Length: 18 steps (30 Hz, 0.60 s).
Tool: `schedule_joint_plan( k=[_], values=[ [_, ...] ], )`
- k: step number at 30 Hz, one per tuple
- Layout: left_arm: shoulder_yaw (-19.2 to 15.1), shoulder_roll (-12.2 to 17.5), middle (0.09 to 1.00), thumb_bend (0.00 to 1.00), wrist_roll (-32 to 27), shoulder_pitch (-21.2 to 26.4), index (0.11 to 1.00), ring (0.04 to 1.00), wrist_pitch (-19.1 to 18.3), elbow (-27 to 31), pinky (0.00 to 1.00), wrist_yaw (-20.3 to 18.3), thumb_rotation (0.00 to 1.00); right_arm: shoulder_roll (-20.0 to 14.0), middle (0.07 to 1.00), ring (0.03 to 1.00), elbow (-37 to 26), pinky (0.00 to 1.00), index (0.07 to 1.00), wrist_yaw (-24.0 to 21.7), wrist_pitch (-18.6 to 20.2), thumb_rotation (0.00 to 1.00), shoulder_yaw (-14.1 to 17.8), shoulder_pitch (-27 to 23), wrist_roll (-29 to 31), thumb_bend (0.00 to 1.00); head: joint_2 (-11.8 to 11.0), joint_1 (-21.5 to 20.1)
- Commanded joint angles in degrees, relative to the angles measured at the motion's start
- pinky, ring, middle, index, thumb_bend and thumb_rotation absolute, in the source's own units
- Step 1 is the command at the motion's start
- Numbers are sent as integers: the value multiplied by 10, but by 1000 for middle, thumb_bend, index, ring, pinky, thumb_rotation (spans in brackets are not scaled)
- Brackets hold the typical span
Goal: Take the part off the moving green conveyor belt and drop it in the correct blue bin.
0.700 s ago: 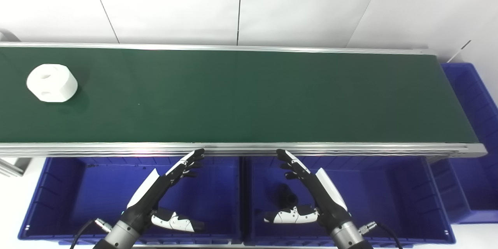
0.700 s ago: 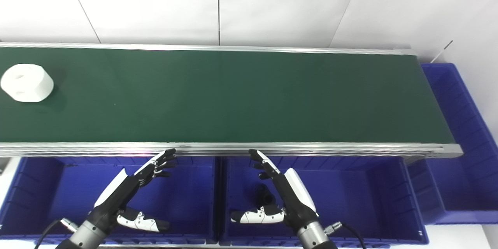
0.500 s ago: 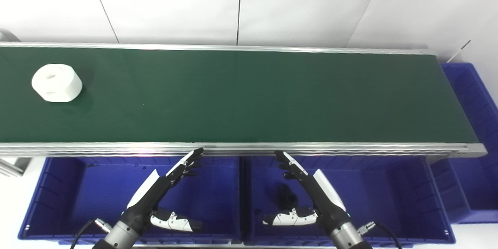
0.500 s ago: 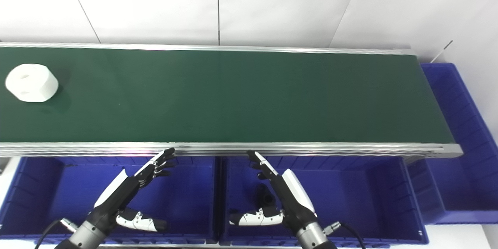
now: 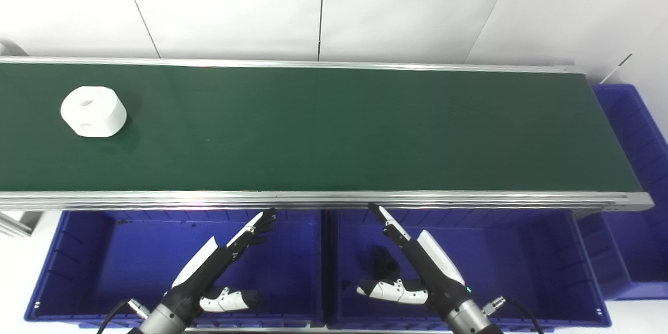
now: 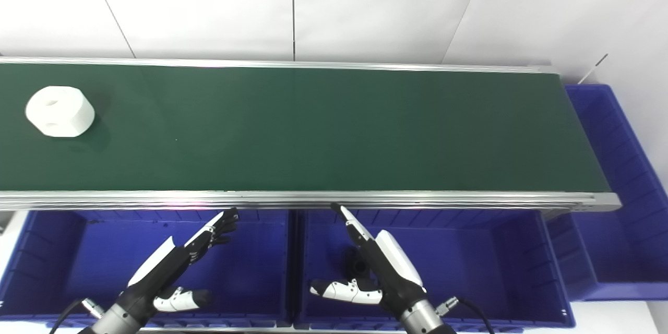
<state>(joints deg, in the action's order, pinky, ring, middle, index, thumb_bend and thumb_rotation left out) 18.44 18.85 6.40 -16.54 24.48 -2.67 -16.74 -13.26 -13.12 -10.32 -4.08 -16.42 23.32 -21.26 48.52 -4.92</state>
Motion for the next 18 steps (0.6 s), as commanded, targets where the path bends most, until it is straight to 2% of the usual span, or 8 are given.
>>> schedule_joint_plan(
  k=[1,4,9,18],
  values=[
    [-3,1,987,738,-14,2,990,950,10,20,891,-7,868,-3,993,983,-17,942,1000,-1,-23,728,-1,-2,13,718,0,1],
    [-6,-2,988,754,-6,2,990,953,10,20,895,-4,865,-3,991,976,-17,934,1000,2,-25,723,-1,-2,12,707,0,1],
    [-8,-4,989,755,-6,5,989,961,12,16,910,-5,788,1,980,953,-19,899,1000,6,-15,686,2,-1,8,712,-1,1],
    [-11,-7,988,781,3,5,986,962,12,11,907,-2,770,3,973,944,-12,890,1000,13,-22,679,2,-1,4,720,-7,7]
  ],
)
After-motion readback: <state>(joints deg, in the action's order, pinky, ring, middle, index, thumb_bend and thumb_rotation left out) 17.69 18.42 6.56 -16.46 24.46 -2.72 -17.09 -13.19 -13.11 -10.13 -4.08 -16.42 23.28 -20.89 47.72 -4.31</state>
